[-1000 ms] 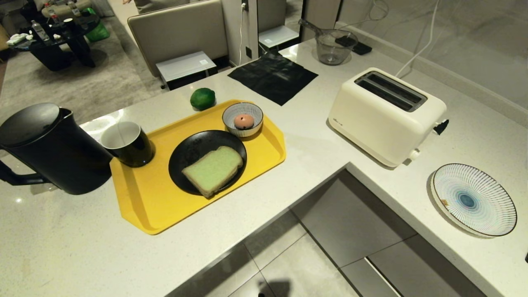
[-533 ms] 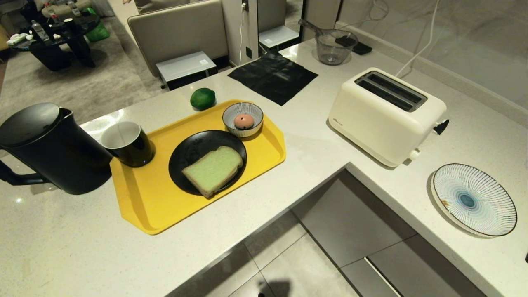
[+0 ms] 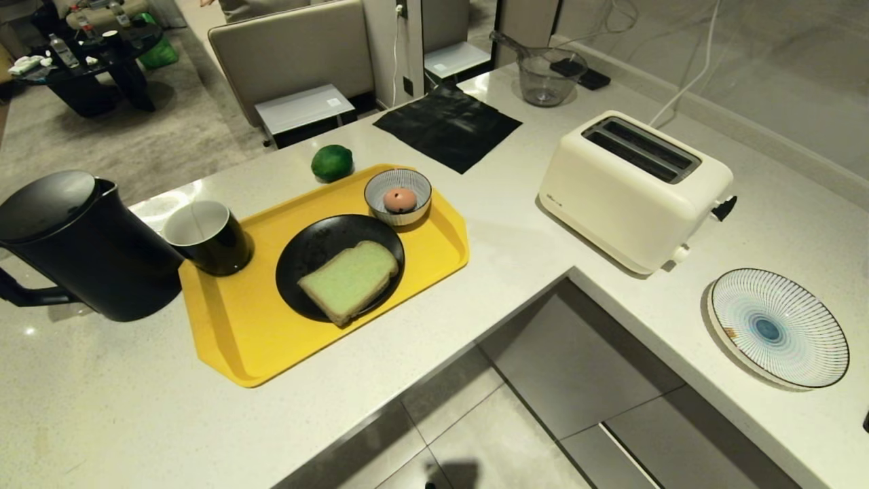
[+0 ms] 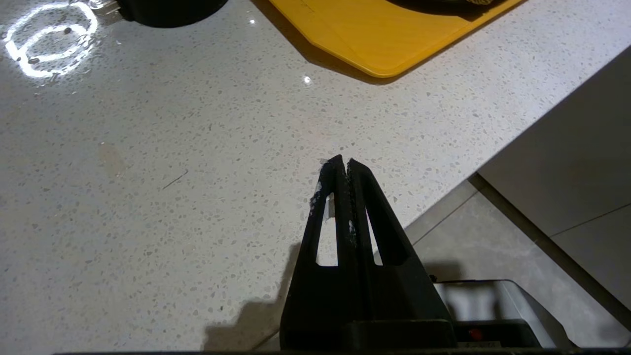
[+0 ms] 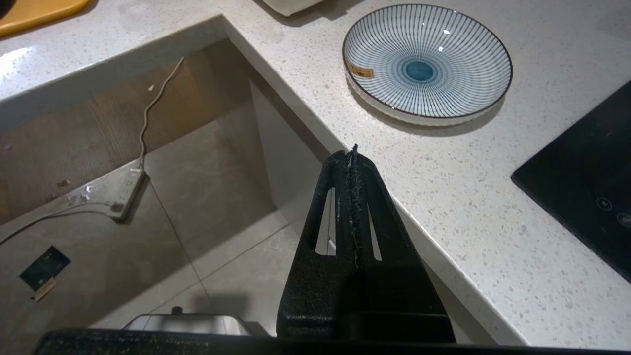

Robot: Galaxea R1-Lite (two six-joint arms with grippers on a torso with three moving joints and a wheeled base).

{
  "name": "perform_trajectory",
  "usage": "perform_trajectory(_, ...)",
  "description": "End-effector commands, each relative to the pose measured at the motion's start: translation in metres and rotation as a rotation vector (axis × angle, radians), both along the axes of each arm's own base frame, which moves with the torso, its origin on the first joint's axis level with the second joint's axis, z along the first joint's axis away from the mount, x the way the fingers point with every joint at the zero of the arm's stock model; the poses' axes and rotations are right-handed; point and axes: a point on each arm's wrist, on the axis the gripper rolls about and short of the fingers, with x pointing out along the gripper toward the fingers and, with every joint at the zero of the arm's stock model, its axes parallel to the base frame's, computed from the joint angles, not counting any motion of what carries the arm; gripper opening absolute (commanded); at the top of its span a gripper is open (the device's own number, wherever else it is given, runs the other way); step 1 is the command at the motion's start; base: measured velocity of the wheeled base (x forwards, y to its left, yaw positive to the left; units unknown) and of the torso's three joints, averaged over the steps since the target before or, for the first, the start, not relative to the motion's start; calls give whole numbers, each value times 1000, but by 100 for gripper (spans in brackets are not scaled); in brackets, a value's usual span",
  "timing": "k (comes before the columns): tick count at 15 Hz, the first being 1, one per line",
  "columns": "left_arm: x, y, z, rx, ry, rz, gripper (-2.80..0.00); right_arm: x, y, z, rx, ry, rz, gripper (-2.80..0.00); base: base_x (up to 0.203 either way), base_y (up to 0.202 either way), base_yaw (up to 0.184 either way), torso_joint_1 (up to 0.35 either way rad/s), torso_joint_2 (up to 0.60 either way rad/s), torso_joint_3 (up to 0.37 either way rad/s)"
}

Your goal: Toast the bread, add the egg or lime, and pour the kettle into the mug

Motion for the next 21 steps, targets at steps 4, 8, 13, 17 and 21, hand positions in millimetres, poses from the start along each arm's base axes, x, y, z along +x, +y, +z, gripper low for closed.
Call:
perform_trajectory(4,0,0,0,0,2,2,-280,2,0,-7,-1,27,0,-280,1,-2,59,1,1,0)
perform_trajectory(8,0,0,0,0,2,2,-280,2,0,-7,-1,26,0,-280,-1,-6,173,4,2,0)
perform_trajectory(13,0,0,0,0,2,2,-280,2,0,-7,-1,27,1,-280,0,-9,172,1,3,1)
perform_trajectory(17,0,0,0,0,2,2,-280,2,0,-7,-1,26,1,-280,-1,-8,172,2,2,2)
perform_trajectory(21,0,0,0,0,2,2,-280,2,0,-7,0,26,1,-280,0,-2,56,0,-1,0)
